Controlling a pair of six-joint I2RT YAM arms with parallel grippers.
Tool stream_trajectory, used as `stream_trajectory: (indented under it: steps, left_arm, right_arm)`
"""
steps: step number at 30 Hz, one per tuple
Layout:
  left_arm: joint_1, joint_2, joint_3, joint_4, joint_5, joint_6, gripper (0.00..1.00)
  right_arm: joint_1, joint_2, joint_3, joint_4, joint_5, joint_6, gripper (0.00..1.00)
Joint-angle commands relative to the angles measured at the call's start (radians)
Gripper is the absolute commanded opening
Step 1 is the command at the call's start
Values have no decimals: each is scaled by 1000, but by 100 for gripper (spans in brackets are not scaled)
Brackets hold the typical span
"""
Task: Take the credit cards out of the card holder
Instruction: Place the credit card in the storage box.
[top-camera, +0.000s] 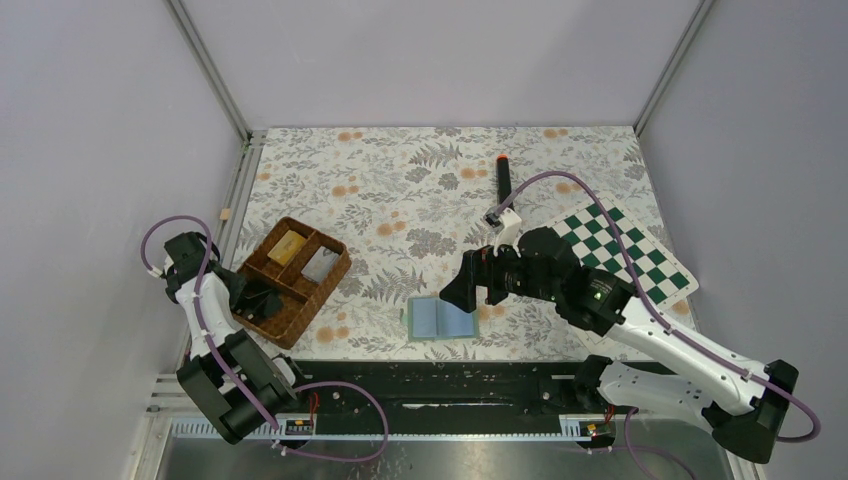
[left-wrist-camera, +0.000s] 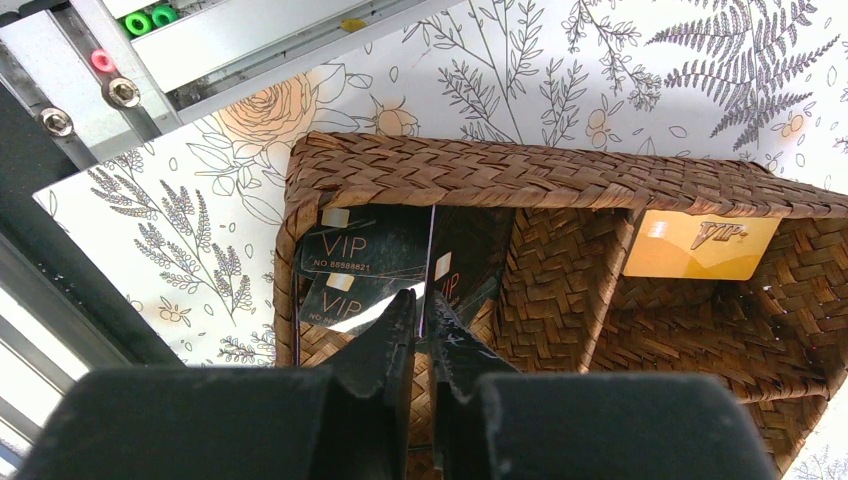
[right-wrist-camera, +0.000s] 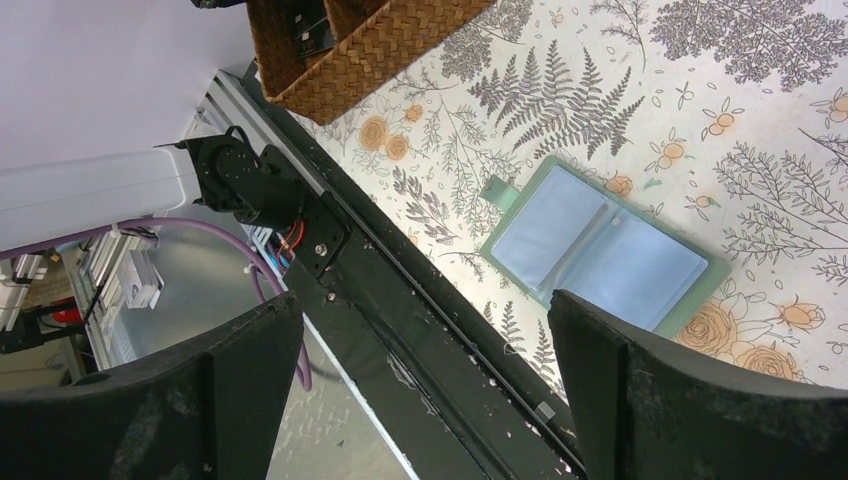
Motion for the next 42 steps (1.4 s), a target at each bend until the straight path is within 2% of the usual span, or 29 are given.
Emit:
stream_trajectory:
  steps: [1, 3, 8, 11, 21, 25, 28, 31, 42]
  left_arm:
    - [0, -19, 4, 20, -29, -2, 8]
    - [-1, -13, 1, 20, -30, -3, 8]
    - [-1, -2, 5, 18, -37, -8, 17]
    - [-1, 1, 6, 25, -37, -8, 20]
    - [-1, -17, -7, 51, -13, -7, 12]
    - [-1, -24, -20, 59, -9, -14, 12]
    - [-1, -30, -18, 51, -16, -14, 24]
    - [-2, -45, -27, 52, -22, -20, 28]
    - [-1, -17, -31, 67, -19, -30, 20]
  right_arm:
    - [-11, -30, 21, 27, -7, -10, 98]
    - [-11, -28, 22, 28, -9, -9, 98]
    - [-10, -26, 29, 28, -14, -7, 98]
    - [-11, -25, 34, 26, -18, -7, 98]
    - [-12, -48, 21, 30, -13, -3, 98]
    - [-12, -53, 18, 29, -14, 2, 98]
    - [-12, -61, 14, 29, -15, 2, 98]
    - [-12, -69, 9, 30, -8, 3, 98]
    - [-12, -76, 13, 28, -7, 5, 98]
